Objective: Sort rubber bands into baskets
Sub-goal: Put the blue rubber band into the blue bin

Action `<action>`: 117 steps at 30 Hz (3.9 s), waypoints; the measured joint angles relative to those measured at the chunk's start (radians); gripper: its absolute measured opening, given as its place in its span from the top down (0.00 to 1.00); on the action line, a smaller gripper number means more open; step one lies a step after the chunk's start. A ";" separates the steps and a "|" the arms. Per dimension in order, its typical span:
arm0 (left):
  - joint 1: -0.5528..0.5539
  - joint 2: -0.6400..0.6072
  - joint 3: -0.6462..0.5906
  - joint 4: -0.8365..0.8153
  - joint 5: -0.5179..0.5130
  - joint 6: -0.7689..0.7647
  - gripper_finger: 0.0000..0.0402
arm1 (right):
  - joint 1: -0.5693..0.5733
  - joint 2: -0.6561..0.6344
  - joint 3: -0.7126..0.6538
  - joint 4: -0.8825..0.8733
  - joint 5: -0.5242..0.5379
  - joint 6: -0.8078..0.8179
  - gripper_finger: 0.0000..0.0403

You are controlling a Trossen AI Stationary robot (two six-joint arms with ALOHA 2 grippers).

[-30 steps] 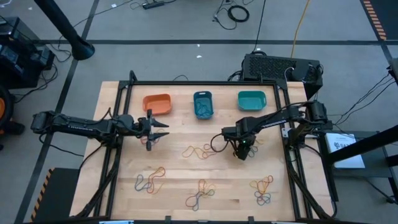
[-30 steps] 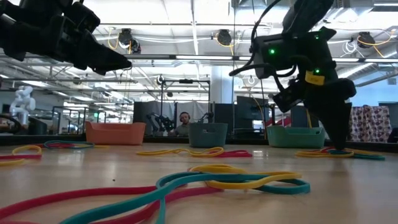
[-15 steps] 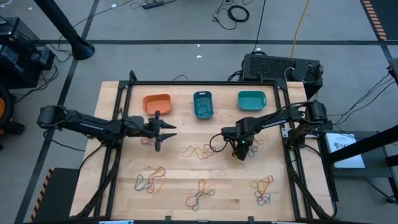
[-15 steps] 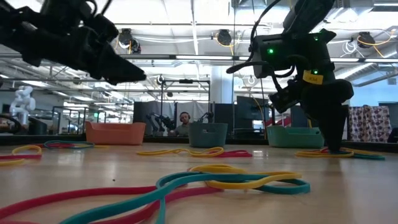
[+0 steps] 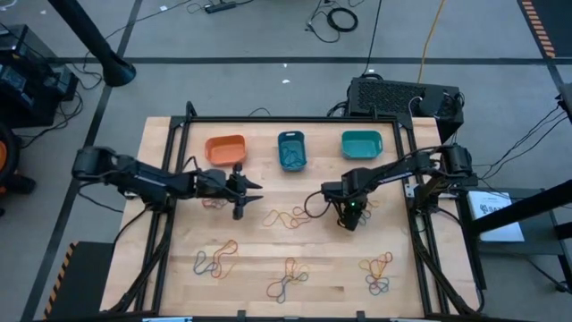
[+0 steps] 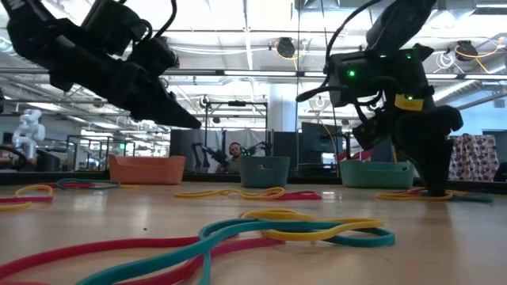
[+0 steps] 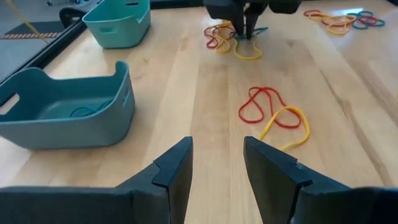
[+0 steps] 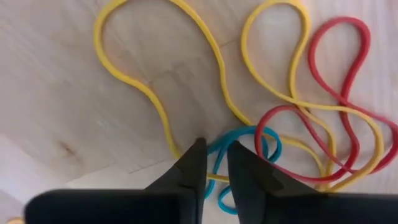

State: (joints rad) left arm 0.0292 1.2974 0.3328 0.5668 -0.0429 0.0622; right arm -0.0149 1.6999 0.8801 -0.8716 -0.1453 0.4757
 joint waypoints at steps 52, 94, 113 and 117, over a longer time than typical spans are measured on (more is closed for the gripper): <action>0.004 -0.079 0.039 -0.339 -0.276 0.133 0.62 | -0.315 0.053 0.356 0.643 0.154 -0.626 1.00; 0.004 -0.197 0.041 -0.348 -0.234 0.186 0.62 | -0.084 -0.010 0.356 0.469 -0.280 -0.200 0.70; -0.068 -0.196 0.030 -0.293 0.073 -0.062 0.62 | 0.392 -0.020 0.356 0.498 -0.042 0.448 0.70; -0.153 -0.196 0.015 -0.293 0.074 -0.154 0.62 | 0.474 -0.020 0.356 0.494 -0.031 0.602 0.70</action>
State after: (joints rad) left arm -0.1242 1.1015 0.3480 0.2739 0.0315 -0.0918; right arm 0.4593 1.6802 1.2362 -0.3778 -0.1761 1.0778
